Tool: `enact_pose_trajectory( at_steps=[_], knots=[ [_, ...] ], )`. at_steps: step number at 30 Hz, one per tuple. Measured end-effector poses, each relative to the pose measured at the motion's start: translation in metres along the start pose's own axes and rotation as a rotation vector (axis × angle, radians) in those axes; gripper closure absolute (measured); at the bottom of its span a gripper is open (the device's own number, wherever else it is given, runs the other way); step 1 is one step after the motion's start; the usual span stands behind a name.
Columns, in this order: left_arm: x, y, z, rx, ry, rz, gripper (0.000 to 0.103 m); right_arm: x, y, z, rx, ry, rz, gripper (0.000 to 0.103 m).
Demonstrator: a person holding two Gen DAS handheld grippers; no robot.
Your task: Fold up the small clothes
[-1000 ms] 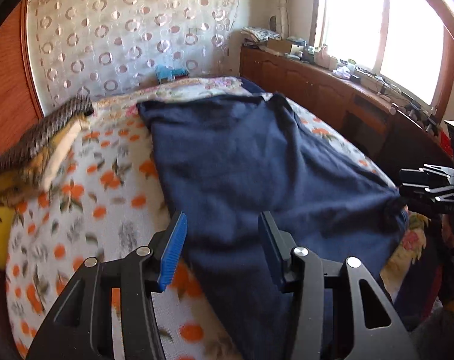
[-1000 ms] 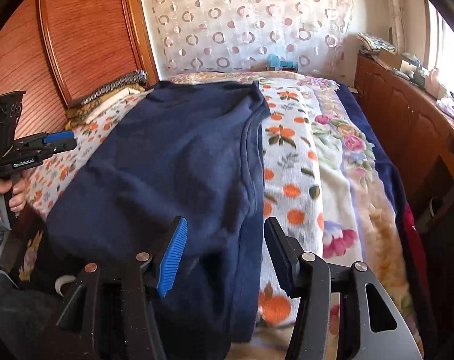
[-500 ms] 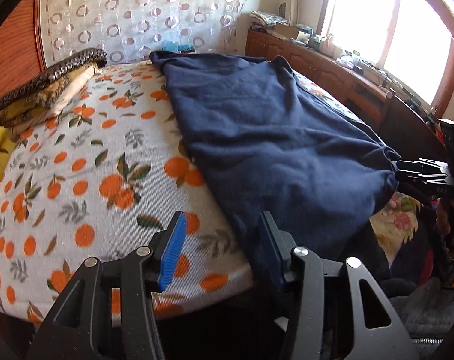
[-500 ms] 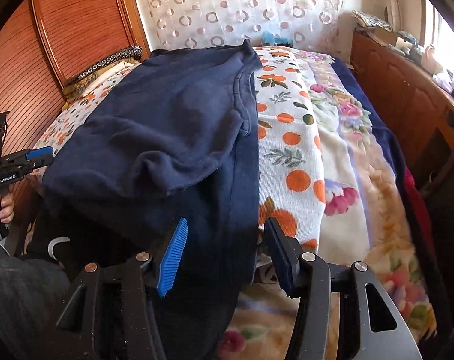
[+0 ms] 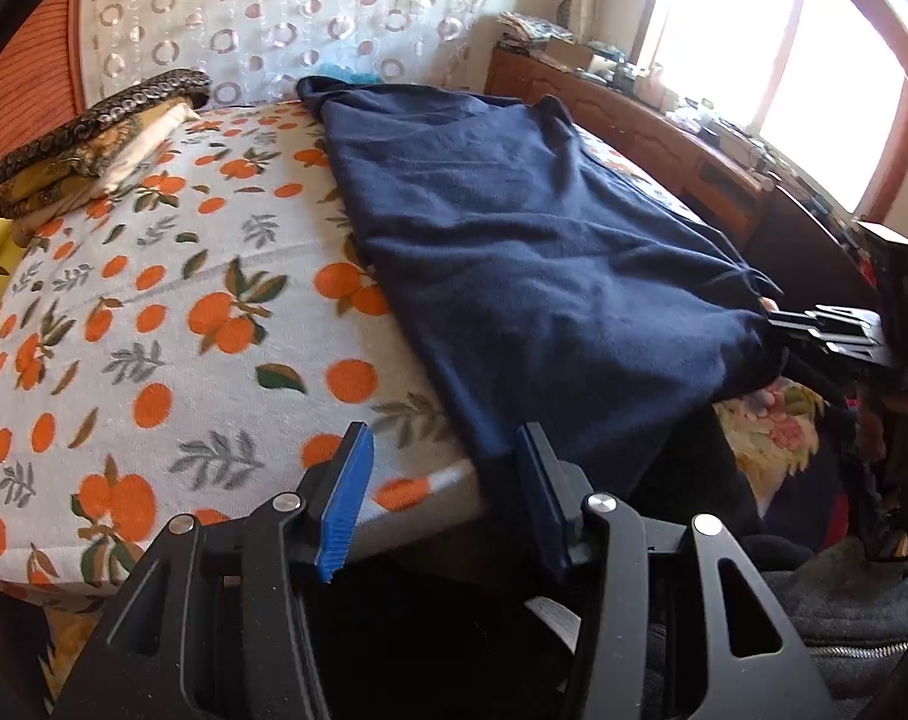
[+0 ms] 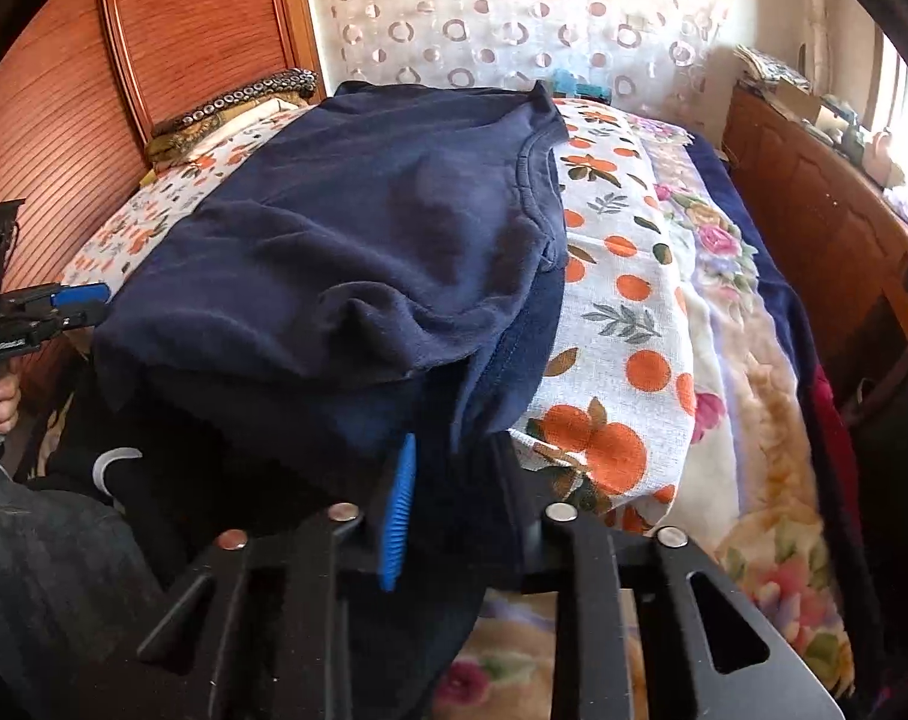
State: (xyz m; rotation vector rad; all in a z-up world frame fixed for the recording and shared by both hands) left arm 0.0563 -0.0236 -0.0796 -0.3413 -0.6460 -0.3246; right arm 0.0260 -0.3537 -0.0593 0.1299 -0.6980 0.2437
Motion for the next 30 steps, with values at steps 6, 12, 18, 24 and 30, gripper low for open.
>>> enact_pose_trajectory(
  at_steps=[6, 12, 18, 24, 30],
  knots=[
    [-0.008, -0.015, 0.003, -0.028, 0.023, -0.036, 0.053, -0.001, -0.004, -0.001, 0.012, -0.001, -0.016, 0.091],
    [-0.011, -0.022, 0.006, -0.081, 0.020, -0.029, 0.062, -0.001, -0.004, -0.001, 0.015, -0.009, -0.020, 0.092],
    [-0.010, -0.020, 0.004, -0.096, 0.019, -0.011, 0.073, -0.001, -0.006, 0.000, 0.018, -0.032, -0.027, 0.095],
    [-0.010, -0.019, 0.004, -0.104, 0.030, -0.008, 0.073, -0.002, -0.006, 0.005, 0.020, -0.063, -0.032, 0.096],
    [-0.006, -0.023, 0.005, -0.066, 0.016, -0.041, 0.099, -0.001, -0.008, 0.016, 0.009, -0.125, -0.053, 0.096]
  ],
)
Point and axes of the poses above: each gripper's, at about its wrist camera, not at the fingertips, and z roughly against the way its jaws point, y to its left, x to its top, the point moved 1 cm from there along -z, roughly the way its jaws point, and after that the axes turned 2 degrees about -x, right-handed, at the moved point
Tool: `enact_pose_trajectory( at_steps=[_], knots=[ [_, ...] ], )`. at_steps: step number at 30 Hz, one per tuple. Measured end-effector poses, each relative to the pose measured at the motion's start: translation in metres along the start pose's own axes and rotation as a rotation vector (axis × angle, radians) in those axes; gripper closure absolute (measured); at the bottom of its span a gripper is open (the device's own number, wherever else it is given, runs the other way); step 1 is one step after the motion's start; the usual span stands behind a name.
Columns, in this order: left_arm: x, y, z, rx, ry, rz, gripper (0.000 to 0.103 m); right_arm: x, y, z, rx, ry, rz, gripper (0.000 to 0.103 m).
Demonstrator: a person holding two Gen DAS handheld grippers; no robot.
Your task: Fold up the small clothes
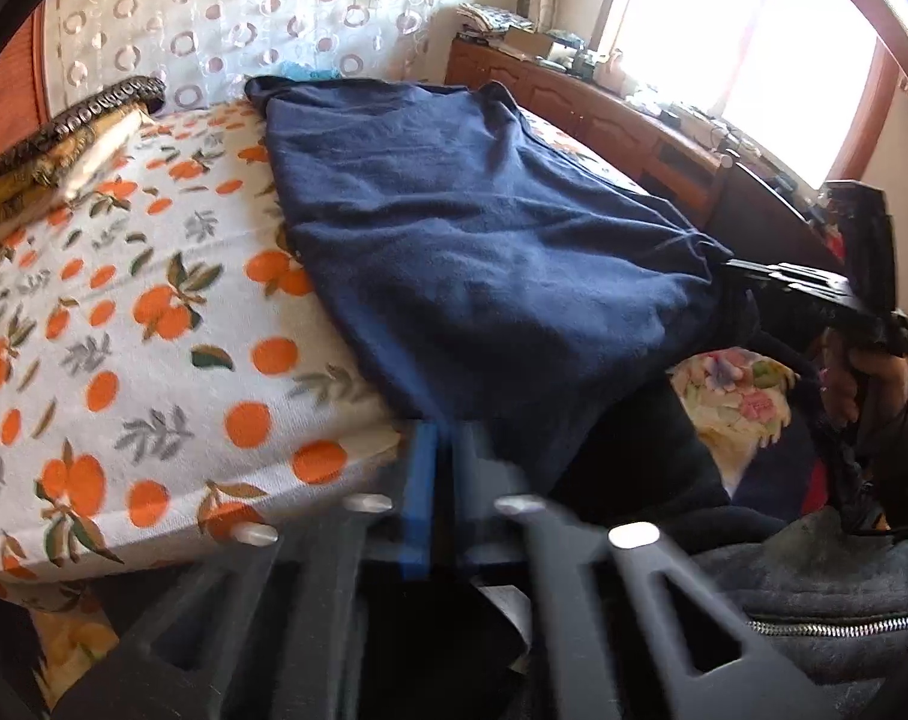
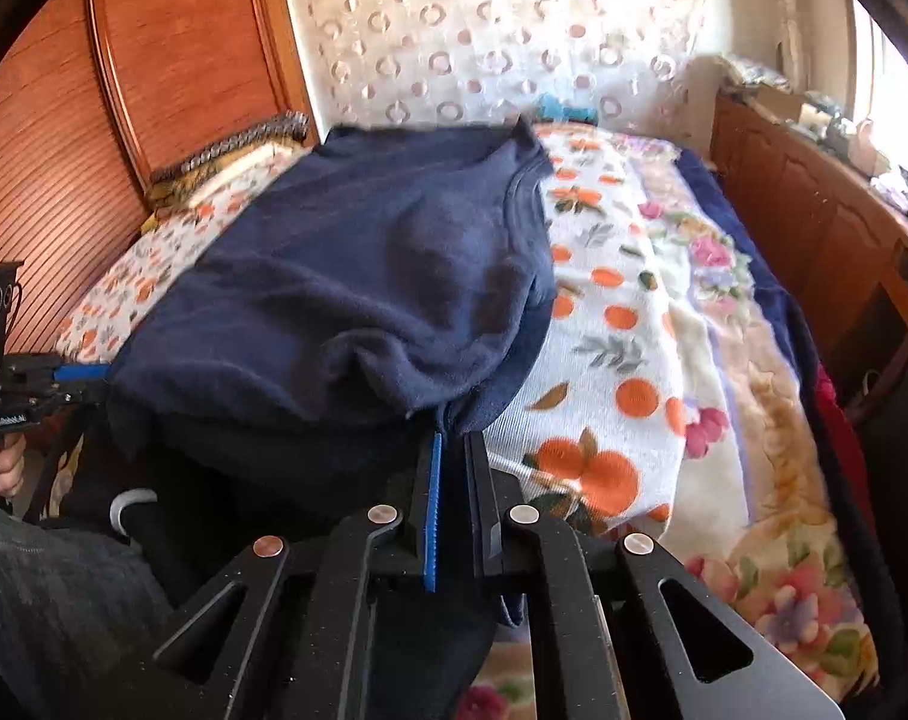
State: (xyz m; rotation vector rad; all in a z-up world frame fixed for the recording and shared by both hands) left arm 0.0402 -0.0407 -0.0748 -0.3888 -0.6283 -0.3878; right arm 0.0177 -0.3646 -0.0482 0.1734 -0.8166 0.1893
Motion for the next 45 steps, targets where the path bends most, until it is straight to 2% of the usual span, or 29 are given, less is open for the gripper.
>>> enact_pose_trajectory(
  at_steps=[2, 12, 21, 29, 45],
  knots=[
    [0.005, -0.002, 0.008, -0.044, -0.023, -0.010, 0.099, 0.003, 0.003, 0.006, -0.006, -0.026, 0.001, 0.096],
    [0.052, -0.020, 0.066, -0.095, -0.182, -0.092, 0.100, 0.026, 0.015, 0.035, 0.004, -0.134, 0.027, 0.097],
    [0.104, -0.013, 0.065, -0.027, -0.262, -0.149, 0.100, 0.070, 0.021, 0.035, -0.034, -0.218, 0.079, 0.097],
    [0.166, 0.007, 0.041, 0.001, -0.319, -0.148, 0.100, 0.123, 0.018, -0.007, -0.071, -0.246, 0.112, 0.097],
    [0.275, 0.084, -0.028, 0.120, -0.343, -0.083, 0.100, 0.209, -0.006, -0.112, -0.122, -0.221, 0.102, 0.097]
  ],
)
Point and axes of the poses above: each gripper's, at about its wrist camera, not at the fingertips, and z roughly against the way its jaws point, y to its left, x to its top, the point moved 1 cm from there along -z, roughly the way its jaws point, and after that the axes turned 2 degrees about -x, right-handed, at the moved point
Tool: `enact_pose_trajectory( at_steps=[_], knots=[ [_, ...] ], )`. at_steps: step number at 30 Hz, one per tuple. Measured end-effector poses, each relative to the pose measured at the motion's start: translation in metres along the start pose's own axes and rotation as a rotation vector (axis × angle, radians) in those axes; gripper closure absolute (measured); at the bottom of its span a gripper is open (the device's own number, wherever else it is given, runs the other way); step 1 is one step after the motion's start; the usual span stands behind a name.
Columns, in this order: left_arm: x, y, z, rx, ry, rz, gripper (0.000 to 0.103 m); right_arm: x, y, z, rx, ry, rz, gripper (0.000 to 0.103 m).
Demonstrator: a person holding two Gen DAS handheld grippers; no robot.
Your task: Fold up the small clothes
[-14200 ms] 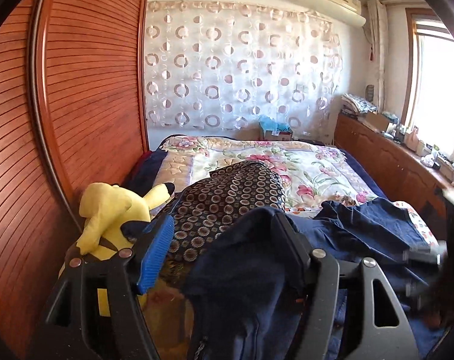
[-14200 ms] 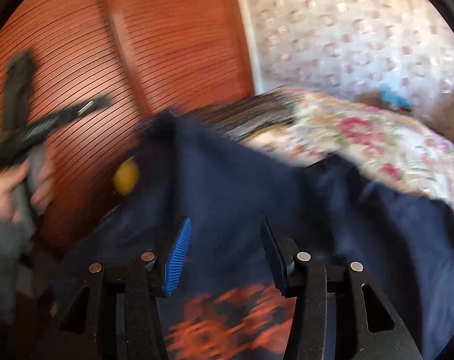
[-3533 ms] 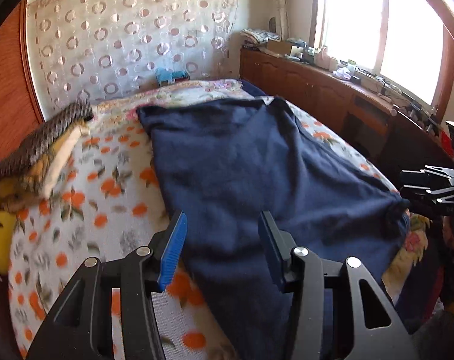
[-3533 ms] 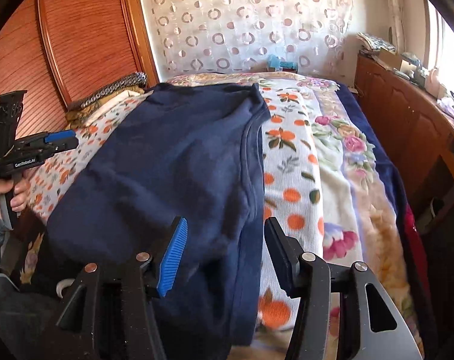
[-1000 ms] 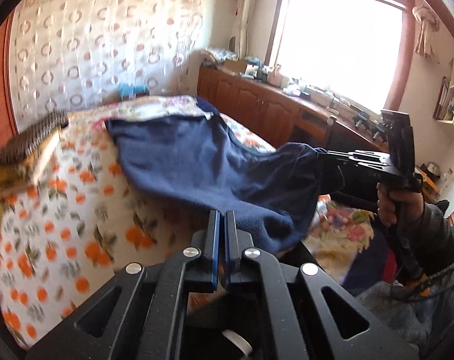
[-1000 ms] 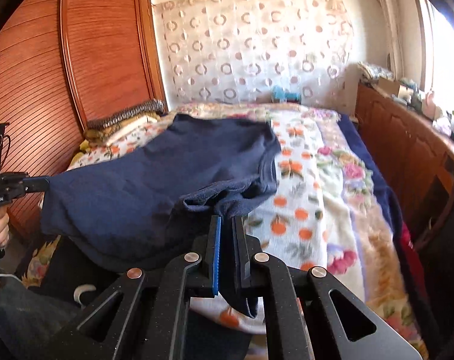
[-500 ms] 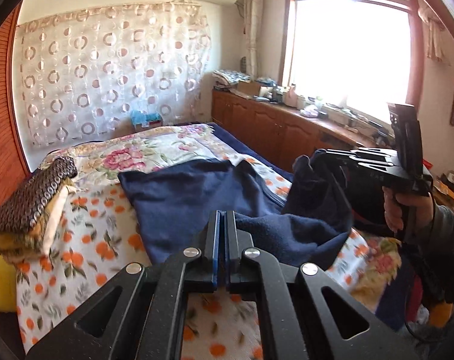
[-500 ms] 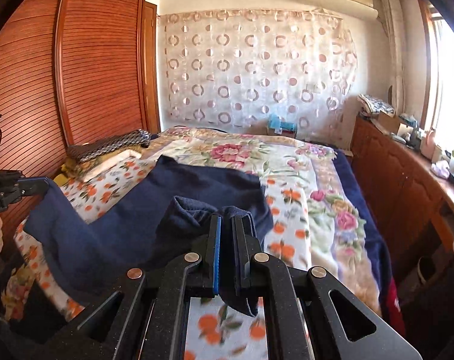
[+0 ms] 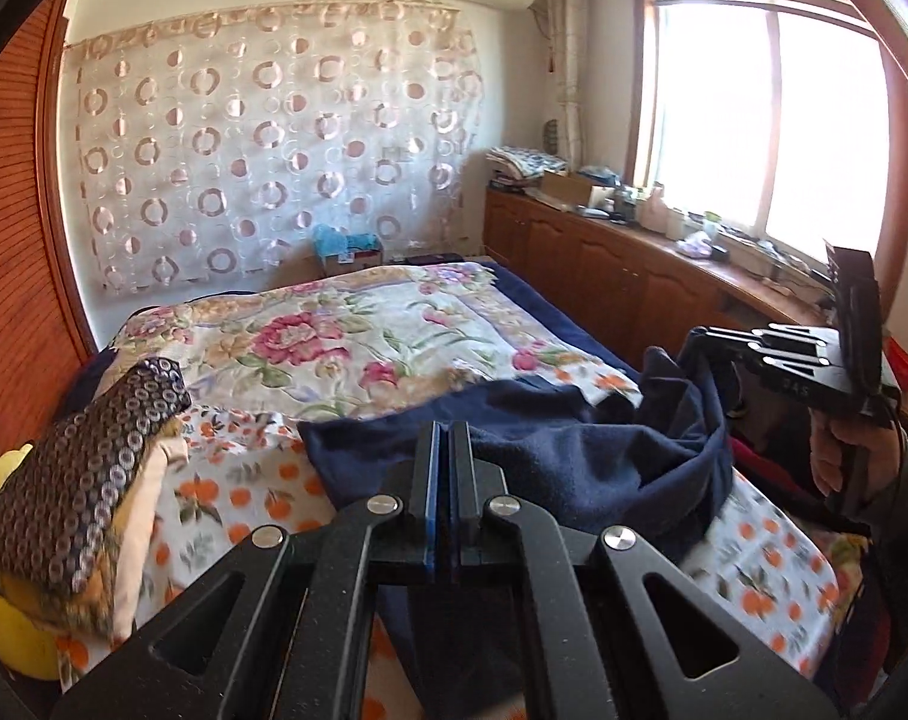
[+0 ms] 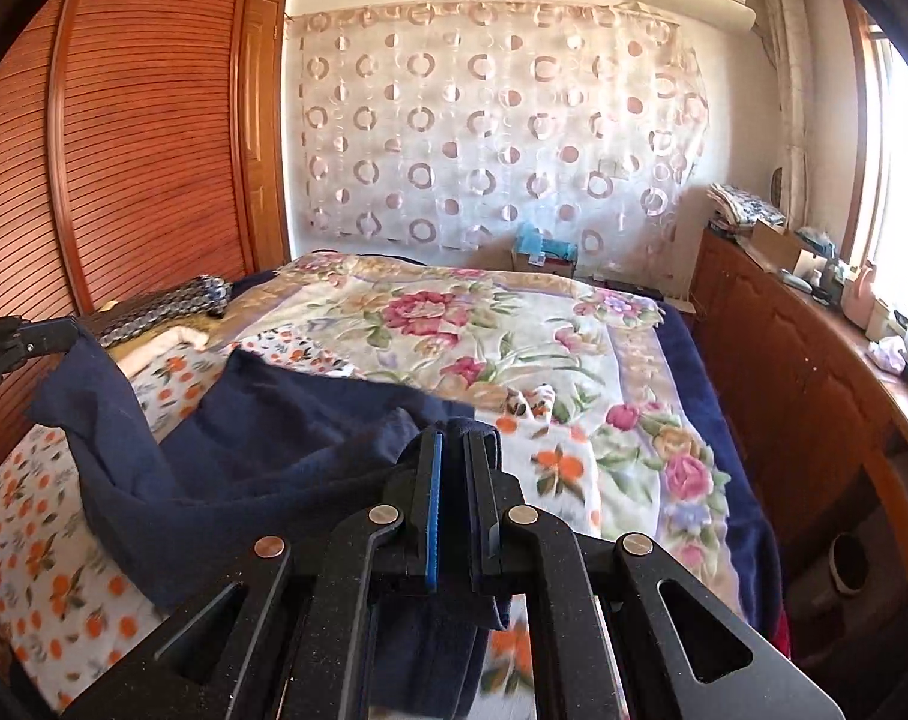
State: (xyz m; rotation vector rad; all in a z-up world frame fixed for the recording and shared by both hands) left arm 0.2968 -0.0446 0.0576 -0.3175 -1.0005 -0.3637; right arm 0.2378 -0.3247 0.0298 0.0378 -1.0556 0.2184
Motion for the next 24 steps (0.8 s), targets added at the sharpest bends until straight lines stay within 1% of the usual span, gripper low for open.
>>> enact_pose_trajectory(
  at_steps=[4, 9, 14, 16, 19, 21, 22, 23, 24],
  knots=[
    [0.013, 0.024, -0.036, 0.018, 0.015, 0.029, 0.100, 0.008, -0.002, -0.027, -0.015, 0.019, -0.003, 0.097],
    [0.010, 0.047, -0.079, 0.025, 0.060, 0.059, 0.100, 0.007, 0.007, -0.066, -0.016, 0.070, 0.013, 0.097],
    [-0.003, 0.051, -0.095, 0.048, 0.092, 0.052, 0.100, 0.005, 0.019, -0.094, -0.019, 0.120, 0.063, 0.097],
    [-0.005, 0.053, -0.098, 0.055, 0.104, 0.052, 0.100, 0.009, 0.017, -0.102, -0.015, 0.134, 0.060, 0.097],
    [-0.007, 0.056, -0.098, 0.040, 0.116, 0.054, 0.099, 0.015, 0.011, -0.109, -0.004, 0.157, 0.046, 0.097],
    [-0.008, 0.054, -0.094, 0.030, 0.127, 0.041, 0.099, 0.021, 0.007, -0.110, -0.001, 0.156, 0.036, 0.097],
    [-0.009, 0.052, -0.093, 0.022, 0.132, 0.034, 0.096, 0.023, 0.003, -0.108, 0.004, 0.151, 0.032, 0.097],
    [-0.011, 0.049, -0.092, 0.017, 0.142, 0.023, 0.075, 0.025, 0.002, -0.107, 0.007, 0.144, 0.030, 0.097],
    [-0.015, 0.047, -0.091, 0.020, 0.149, 0.016, 0.047, 0.026, 0.002, -0.106, 0.009, 0.141, 0.032, 0.096]
  ],
)
Point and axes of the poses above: each gripper's, at about its wrist camera, not at the fingertips, and z roughly against the way its jaws point, y to its left, x to its top, the point moved 1 cm from there along -z, roughly the way its jaws point, and after that the axes turned 2 degrees about -x, right-handed, at the moved point
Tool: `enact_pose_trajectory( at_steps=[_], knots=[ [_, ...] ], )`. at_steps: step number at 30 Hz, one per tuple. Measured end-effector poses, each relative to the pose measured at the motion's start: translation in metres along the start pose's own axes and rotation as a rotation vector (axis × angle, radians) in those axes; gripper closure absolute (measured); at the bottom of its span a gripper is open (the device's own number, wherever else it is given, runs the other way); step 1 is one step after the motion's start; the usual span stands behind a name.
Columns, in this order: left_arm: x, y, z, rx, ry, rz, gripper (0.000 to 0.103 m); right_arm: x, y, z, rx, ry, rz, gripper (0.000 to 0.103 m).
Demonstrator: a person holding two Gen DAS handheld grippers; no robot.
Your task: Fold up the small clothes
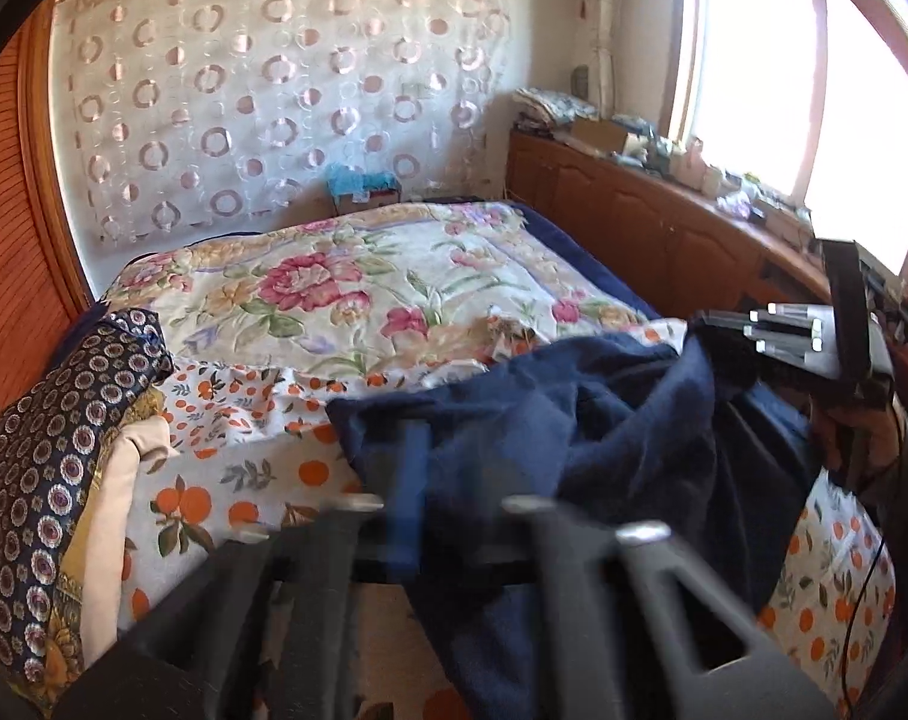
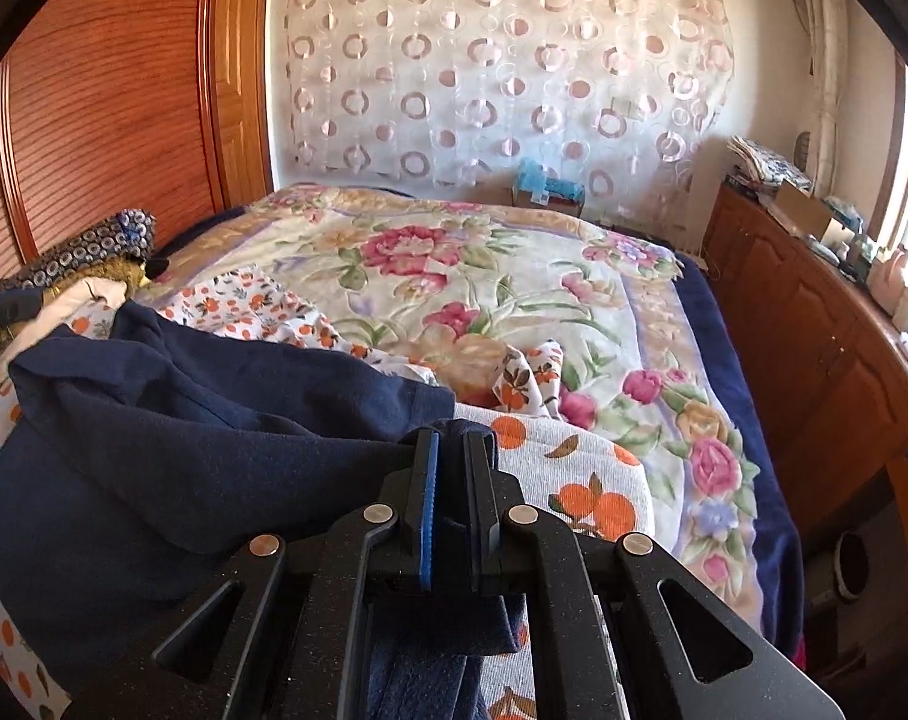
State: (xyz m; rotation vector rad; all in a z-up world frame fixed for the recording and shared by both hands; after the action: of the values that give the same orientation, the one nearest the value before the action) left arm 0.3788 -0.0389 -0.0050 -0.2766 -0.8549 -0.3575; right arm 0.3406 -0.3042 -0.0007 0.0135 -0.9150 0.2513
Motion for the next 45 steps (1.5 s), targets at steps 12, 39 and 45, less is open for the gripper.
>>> enact_pose_trajectory(
  at_steps=[12, 39, 45],
  knots=[
    [-0.039, -0.010, -0.007, -0.021, 0.127, -0.045, 0.022, -0.033, 0.010, 0.038, 0.028, -0.004, 0.102, 0.044],
    [0.033, 0.042, -0.082, 0.137, 0.101, 0.032, 0.022, 0.017, -0.010, -0.055, -0.118, 0.097, 0.166, 0.043],
    [0.027, 0.034, -0.073, 0.066, 0.087, 0.024, 0.022, 0.011, -0.020, -0.050, 0.090, 0.098, 0.038, 0.043]
  ],
)
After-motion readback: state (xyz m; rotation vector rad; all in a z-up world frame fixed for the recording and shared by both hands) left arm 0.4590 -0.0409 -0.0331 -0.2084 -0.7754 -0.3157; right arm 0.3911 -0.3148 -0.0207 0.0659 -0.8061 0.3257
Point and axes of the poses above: each gripper's, at about its wrist camera, not at the fingertips, and z roughly against the way its jaws point, y to its left, x to its top, the point moved 1 cm from there along -z, roughly the way its jaws point, and after that the axes turned 2 degrees about -x, right-handed, at the moved point
